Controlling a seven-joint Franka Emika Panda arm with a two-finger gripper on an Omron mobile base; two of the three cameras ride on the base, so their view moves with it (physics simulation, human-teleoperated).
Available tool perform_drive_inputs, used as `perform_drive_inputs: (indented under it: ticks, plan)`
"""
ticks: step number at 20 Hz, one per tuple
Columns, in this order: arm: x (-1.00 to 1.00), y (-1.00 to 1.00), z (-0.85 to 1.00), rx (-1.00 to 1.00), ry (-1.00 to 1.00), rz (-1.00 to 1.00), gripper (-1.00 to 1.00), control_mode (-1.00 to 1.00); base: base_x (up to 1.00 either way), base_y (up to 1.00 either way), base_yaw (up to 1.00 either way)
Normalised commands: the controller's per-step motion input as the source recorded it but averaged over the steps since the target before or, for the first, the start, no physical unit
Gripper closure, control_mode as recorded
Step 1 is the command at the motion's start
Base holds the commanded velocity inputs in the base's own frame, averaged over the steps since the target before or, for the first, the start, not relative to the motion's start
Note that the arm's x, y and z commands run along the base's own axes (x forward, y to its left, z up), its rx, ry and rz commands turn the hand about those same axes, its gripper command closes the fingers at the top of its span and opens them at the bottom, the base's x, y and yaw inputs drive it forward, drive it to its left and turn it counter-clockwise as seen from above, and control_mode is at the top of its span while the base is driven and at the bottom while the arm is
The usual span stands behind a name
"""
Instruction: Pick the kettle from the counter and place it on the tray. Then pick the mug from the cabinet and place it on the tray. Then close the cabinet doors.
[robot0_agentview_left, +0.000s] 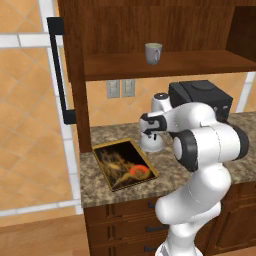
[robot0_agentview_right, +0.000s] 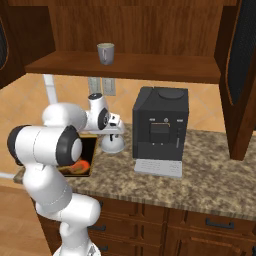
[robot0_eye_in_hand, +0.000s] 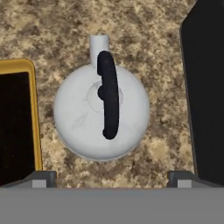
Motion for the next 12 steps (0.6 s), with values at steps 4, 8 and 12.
perform_drive_inputs:
  ticks: [4,8,12]
  plan:
    - [0.23,0.0,-0.18,0.0,-0.01,0.0,-1.0,-1.0,0.0,0.0,0.0]
    - [0.21,0.0,-0.19,-0.01,-0.04,0.0,-1.0,-1.0,0.0,0.0,0.0]
    - [0.2,0.0,-0.13,0.0,-0.05,0.0,-1.0,-1.0,0.0,0.0,0.0]
